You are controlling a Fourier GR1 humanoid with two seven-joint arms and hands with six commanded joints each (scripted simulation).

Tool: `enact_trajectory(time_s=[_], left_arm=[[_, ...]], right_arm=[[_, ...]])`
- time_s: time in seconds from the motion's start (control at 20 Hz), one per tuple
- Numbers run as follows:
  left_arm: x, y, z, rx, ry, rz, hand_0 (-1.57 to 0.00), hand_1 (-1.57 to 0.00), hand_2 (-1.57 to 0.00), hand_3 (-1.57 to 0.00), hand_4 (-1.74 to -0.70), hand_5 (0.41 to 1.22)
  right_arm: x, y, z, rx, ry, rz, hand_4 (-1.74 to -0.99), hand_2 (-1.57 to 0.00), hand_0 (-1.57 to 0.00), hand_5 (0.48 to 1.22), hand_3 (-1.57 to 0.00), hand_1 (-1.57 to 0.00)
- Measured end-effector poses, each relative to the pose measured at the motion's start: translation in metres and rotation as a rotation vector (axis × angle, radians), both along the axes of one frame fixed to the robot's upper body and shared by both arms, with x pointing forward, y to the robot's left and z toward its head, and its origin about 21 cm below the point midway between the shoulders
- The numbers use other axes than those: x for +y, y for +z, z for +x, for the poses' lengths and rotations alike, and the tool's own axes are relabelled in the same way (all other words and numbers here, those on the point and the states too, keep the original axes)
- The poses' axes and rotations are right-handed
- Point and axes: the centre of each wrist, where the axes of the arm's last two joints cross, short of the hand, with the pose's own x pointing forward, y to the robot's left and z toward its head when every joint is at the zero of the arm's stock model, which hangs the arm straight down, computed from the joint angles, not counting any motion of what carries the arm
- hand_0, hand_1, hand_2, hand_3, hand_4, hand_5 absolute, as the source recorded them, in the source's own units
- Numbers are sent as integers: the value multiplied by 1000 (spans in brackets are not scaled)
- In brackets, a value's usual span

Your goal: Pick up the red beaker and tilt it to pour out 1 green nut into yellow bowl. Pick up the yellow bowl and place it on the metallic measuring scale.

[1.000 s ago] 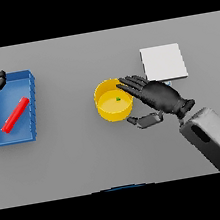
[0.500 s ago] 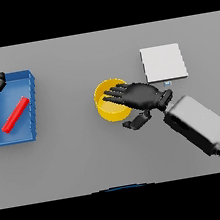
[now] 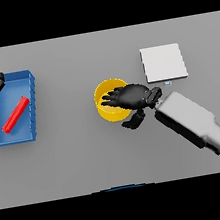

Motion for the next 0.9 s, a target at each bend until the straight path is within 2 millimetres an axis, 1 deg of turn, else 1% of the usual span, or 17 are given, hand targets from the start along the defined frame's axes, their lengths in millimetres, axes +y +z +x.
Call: enact_trajectory(time_s=[0.1, 0.15, 0.2, 0.25, 0.3, 0.35, 0.4, 0.45, 0.5, 0.6, 0.65, 0.7, 0.75, 0.8, 0.85, 0.9], left_arm=[[1, 2, 3, 3, 8, 4, 1, 1, 1, 1, -789, 713], [2, 3, 3, 0, 8, 5, 1, 1, 1, 1, -789, 714], [2, 3, 3, 4, 9, 2, 1, 1, 1, 1, -791, 712], [3, 1, 2, 1, 3, 0, 1, 1, 1, 1, -791, 711], [3, 2, 4, 5, 6, 6, 1, 1, 1, 1, -789, 710], [4, 2, 3, 4, 5, 7, 1, 1, 1, 1, -788, 710], [5, 1, 2, -2, -2, 6, 1, 1, 1, 1, -788, 710], [6, -1, 0, -11, -7, 2, 1, 1, 1, 1, -787, 707], [4, 0, 2, -7, -8, 0, 1, 1, 1, 1, -787, 707], [4, -4, 1, -3, -2, 11, 1, 1, 1, 1, -784, 712], [4, 0, 2, -9, -3, 14, 1, 1, 1, 1, -784, 711], [3, -1, 2, -8, -7, 10, 1, 1, 1, 1, -784, 710], [3, 0, 2, -4, -6, 10, 1, 1, 1, 1, -782, 710], [1, 0, 3, 2, -6, 8, 1, 1, 1, 1, -785, 712], [3, 5, 5, -11, -6, 6, 1, 1, 1, 1, -786, 707], [5, 4, 3, -9, -9, 4, 1, 1, 1, 1, -786, 704]], right_arm=[[5, -3, 2, 9, -23, -6, -1209, -9, 1, 732, -41, 1], [5, -5, 3, 13, -20, -9, -1234, -37, 1, 770, -77, -15], [8, -6, 3, 8, -26, -14, -1261, -88, -48, 809, -130, -60], [8, -8, 2, 12, -16, -13, -1309, -189, -193, 891, -215, -183], [9, -7, 1, 7, -5, -3, -1363, -349, -455, 957, -322, -407], [8, -7, 2, 3, 4, 7, -1435, -594, -678, 1010, -572, -640], [7, -9, 2, 0, 0, 11, -1492, -789, -857, 1052, -679, -826], [8, -7, 2, 12, 8, 18, -1540, -945, -999, 1086, -792, -975], [4, -6, 2, 25, 25, 22, -1578, -1071, -1114, 1113, -882, -1094], [5, -3, 2, 30, 30, 12, -1637, -1187, -1278, 1152, -1027, -1266], [5, -3, 2, 36, 18, 12, -1658, -1246, -1337, 1166, -1066, -1327], [4, 2, 5, 40, 1, -2, -1674, -1287, -1384, 1177, -1106, -1376], [2, 2, 6, 43, 0, -11, -1688, -1323, -1421, 1186, -1130, -1415], [6, 2, 5, 38, -15, -20, -1698, -1330, -1451, 1193, -1171, -1446], [2, 6, 8, 41, -7, -17, -1707, -1353, -1475, 1198, -1185, -1471], [3, 9, 7, 42, -2, -10, -1714, -1362, -1494, 1203, -1198, -1491]])
